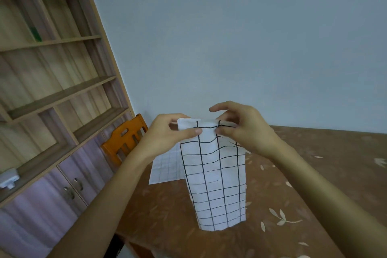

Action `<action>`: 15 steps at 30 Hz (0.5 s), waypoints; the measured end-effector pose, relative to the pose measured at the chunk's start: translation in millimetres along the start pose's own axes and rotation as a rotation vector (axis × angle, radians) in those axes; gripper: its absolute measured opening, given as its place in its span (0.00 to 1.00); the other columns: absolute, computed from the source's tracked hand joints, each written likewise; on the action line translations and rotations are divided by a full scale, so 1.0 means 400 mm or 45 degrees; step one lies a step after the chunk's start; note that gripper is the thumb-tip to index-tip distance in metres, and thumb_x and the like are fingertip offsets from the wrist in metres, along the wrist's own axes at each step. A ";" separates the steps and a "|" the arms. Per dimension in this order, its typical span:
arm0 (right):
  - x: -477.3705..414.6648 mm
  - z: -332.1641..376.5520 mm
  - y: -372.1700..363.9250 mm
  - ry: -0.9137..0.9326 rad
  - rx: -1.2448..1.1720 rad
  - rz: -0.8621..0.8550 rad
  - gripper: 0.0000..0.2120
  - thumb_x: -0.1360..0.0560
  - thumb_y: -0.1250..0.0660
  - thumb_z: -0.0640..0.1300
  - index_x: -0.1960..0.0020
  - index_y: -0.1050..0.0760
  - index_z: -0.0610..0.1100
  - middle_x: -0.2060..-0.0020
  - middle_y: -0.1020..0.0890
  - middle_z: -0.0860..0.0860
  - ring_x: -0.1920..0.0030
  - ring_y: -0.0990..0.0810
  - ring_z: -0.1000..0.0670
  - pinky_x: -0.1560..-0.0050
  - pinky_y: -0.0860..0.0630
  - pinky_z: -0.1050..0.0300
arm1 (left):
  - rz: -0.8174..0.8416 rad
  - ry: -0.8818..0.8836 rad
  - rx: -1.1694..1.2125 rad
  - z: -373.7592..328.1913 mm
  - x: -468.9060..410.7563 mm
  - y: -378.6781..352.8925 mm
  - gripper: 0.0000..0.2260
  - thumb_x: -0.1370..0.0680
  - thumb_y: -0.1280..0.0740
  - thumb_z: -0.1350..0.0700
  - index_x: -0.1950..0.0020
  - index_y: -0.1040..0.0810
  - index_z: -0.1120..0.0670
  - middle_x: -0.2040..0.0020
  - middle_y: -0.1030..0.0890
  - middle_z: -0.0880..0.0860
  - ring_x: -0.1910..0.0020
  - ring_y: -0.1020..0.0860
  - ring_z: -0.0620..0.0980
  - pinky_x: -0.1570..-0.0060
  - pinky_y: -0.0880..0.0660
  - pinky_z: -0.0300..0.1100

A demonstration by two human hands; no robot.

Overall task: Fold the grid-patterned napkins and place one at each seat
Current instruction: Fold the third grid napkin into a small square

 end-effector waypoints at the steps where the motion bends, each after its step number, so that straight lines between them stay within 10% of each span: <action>1: 0.000 -0.004 0.011 -0.016 -0.019 -0.014 0.20 0.29 0.24 0.39 0.40 0.22 0.54 0.58 0.14 0.55 0.57 0.17 0.57 0.58 0.26 0.68 | 0.046 0.020 0.138 0.007 0.004 -0.010 0.08 0.27 0.24 0.56 0.48 0.14 0.52 0.53 0.12 0.48 0.52 0.15 0.44 0.52 0.20 0.35; 9: 0.066 -0.140 0.058 -0.346 -0.294 -0.107 0.21 0.30 0.27 0.64 0.53 0.20 0.45 0.61 0.18 0.41 0.64 0.21 0.44 0.57 0.23 0.50 | -0.113 0.101 0.544 0.037 0.026 0.000 0.12 0.27 0.25 0.63 0.44 0.16 0.58 0.50 0.12 0.50 0.50 0.14 0.48 0.53 0.18 0.37; 15: 0.099 -0.162 0.050 -0.369 -0.729 -0.260 0.10 0.24 0.28 0.44 0.46 0.18 0.38 0.52 0.13 0.42 0.47 0.14 0.38 0.43 0.18 0.44 | -0.089 0.093 0.539 0.022 0.018 -0.005 0.14 0.29 0.24 0.64 0.44 0.16 0.60 0.49 0.13 0.53 0.49 0.14 0.50 0.48 0.17 0.42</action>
Point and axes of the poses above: each hand's wrist, its own x-axis away from the middle knuckle, its own y-axis out of the back of the hand, z = x × y, the point moved 9 cm from there along -x, towards the middle knuckle
